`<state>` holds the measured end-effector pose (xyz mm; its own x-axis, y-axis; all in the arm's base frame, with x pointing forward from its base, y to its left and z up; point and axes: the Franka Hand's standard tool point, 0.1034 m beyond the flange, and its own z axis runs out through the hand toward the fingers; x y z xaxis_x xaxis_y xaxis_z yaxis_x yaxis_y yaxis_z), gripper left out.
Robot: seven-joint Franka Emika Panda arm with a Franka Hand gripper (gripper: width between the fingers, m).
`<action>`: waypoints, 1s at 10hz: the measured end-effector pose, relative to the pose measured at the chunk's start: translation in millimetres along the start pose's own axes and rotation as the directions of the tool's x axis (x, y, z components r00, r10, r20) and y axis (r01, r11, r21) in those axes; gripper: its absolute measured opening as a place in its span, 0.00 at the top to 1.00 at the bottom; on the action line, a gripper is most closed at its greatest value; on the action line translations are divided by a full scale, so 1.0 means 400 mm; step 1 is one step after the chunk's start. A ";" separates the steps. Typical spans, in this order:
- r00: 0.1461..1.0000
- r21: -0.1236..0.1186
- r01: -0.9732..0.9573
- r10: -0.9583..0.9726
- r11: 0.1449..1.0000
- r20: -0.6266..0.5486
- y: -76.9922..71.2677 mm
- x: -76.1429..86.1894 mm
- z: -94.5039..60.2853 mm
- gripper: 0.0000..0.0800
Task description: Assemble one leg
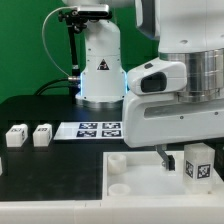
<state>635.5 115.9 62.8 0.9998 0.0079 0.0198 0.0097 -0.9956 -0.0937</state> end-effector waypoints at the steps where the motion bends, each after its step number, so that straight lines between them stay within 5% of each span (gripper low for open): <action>1: 1.000 0.000 0.000 0.000 1.000 0.001 0.001 -0.001 0.001 0.24; 2: 1.000 0.000 -0.007 0.007 1.000 0.001 0.000 -0.001 0.001 0.24; 4: 0.964 0.012 -0.267 0.267 0.964 0.006 -0.007 -0.002 0.002 0.60; 7: 0.830 0.022 -0.558 0.558 0.830 0.018 -0.007 0.000 0.000 0.64; 10: 0.336 0.041 -0.942 0.935 0.334 0.110 0.002 0.011 -0.006 0.64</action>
Offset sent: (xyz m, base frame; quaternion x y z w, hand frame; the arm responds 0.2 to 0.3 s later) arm 0.0000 0.0000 0.0000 0.0000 0.0000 0.2667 0.9638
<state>640.1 114.9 65.2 0.3470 -0.9183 -0.1905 -0.9377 -0.3356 -0.0902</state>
